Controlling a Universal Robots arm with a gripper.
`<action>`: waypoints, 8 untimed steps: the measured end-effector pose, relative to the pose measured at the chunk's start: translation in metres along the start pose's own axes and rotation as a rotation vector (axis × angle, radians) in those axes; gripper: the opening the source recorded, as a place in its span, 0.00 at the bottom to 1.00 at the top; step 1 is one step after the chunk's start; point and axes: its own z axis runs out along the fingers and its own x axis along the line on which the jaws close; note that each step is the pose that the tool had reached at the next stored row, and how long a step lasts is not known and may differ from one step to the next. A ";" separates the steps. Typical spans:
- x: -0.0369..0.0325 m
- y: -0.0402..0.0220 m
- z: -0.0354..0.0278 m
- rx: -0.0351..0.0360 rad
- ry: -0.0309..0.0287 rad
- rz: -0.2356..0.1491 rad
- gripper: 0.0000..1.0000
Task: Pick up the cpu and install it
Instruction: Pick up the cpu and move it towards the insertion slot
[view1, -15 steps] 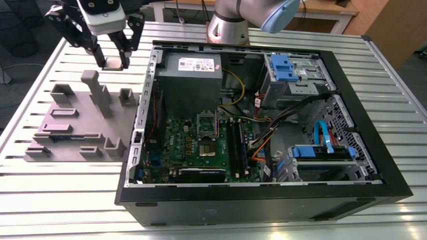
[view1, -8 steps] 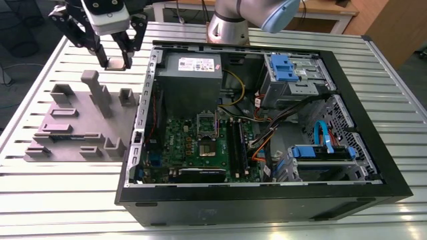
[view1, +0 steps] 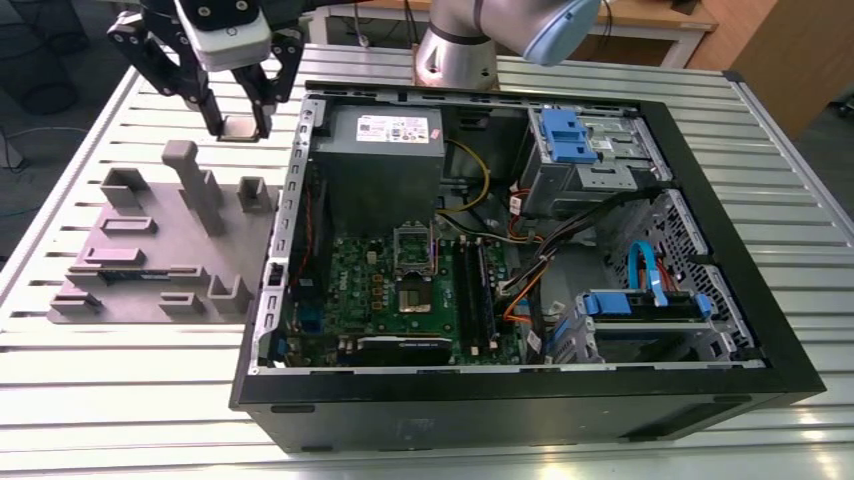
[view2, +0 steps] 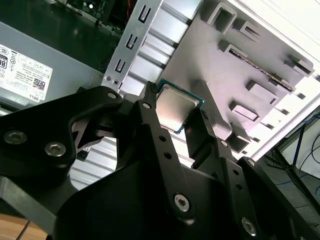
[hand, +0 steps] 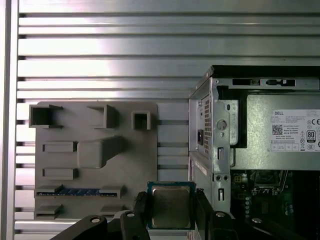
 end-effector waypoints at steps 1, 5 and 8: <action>-0.0003 -0.0005 -0.0001 0.0000 0.0000 0.000 0.47; -0.0007 -0.0054 -0.0002 0.0000 0.0000 0.000 0.47; -0.0022 -0.0077 -0.0003 0.0000 0.0000 0.000 0.47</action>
